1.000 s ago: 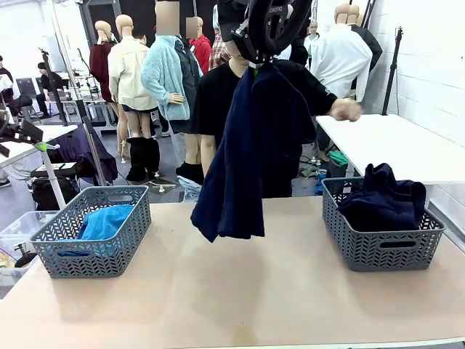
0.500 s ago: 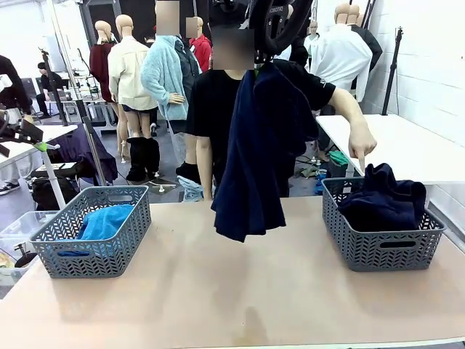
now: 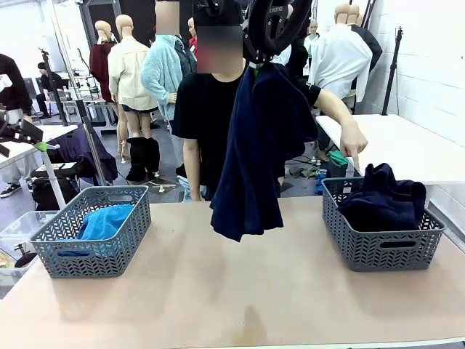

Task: Sort the tops and bottoms.
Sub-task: Sort the clothes according to human instructions.

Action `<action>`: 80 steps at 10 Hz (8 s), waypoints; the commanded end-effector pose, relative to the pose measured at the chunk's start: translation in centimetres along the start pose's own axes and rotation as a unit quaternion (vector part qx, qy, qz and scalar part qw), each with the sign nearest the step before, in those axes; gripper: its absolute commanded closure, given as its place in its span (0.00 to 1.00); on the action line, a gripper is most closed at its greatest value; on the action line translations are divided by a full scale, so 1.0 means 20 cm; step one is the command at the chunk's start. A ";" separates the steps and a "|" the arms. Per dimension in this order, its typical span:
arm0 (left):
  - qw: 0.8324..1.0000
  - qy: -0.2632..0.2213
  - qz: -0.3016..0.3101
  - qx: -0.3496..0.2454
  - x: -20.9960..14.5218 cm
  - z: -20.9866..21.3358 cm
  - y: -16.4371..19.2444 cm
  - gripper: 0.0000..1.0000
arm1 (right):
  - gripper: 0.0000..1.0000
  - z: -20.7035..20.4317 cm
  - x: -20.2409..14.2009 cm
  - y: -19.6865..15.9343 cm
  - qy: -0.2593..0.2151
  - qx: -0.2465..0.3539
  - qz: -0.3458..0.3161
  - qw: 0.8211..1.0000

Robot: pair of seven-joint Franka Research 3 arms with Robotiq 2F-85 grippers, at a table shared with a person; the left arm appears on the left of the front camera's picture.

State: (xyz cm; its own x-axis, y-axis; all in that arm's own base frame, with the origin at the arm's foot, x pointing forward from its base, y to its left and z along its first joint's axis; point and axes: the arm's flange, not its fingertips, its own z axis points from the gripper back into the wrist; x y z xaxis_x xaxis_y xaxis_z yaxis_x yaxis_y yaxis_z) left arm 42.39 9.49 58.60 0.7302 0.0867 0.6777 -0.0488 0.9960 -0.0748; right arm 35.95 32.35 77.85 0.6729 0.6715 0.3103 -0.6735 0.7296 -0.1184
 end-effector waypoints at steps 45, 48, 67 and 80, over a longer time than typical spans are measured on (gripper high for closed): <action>1.000 0.005 0.000 0.002 0.01 0.00 0.00 0.00 | 1.00 -1.58 -0.68 -1.77 0.151 0.042 -0.425 0.892; 1.000 0.005 0.000 0.002 0.01 0.00 0.00 0.00 | 1.00 -1.83 -0.69 -1.71 0.179 0.040 -0.425 0.886; 1.000 0.005 0.000 0.002 0.01 0.00 0.00 0.00 | 0.00 -1.19 -0.73 -1.59 0.063 -0.021 -0.379 0.923; 1.000 0.005 0.000 0.002 0.01 0.00 0.00 0.00 | 0.00 -0.76 -0.70 -1.53 0.005 -0.053 -0.355 0.933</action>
